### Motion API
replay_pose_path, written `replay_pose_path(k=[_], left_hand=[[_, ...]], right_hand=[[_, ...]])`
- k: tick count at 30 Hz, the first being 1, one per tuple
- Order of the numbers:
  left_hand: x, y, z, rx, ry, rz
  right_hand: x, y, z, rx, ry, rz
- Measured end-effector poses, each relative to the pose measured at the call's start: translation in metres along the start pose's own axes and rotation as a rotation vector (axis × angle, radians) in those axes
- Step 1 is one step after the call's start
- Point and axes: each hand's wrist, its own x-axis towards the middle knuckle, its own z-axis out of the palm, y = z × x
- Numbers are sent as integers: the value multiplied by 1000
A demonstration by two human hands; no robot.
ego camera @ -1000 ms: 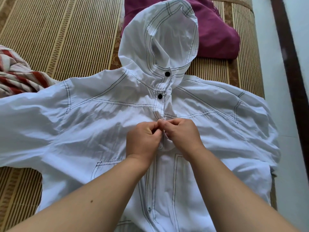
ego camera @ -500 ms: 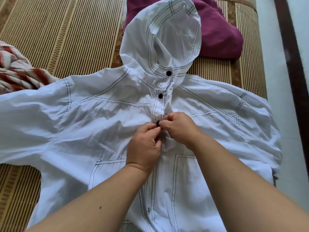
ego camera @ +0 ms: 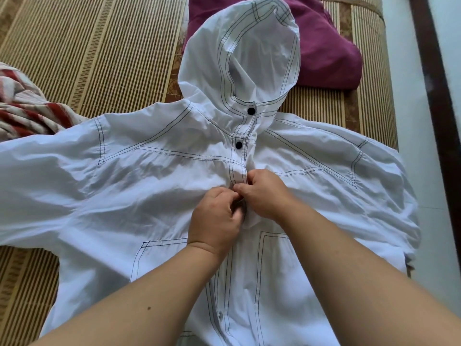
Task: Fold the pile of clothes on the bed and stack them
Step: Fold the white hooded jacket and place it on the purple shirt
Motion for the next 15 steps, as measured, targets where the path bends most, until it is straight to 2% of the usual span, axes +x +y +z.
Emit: replay_pose_path(k=[4,8,9,12,15], left_hand=[[5,0,-7,72,-51,-225],[2,-8,-19,-84,-22,-354],[0,-10,-21,-146,-28,-387],[-9,-13,-22,-314,-77,-489],[-26,-15,-20,-236,-150,-393]], right_hand=[[-9,-4,1,35,46,11],[-46,-2,3,171,390,3],[-56,0,7,148,404,28],[-77,7,32,75,225,153],[-87,10,59,17,201,190]])
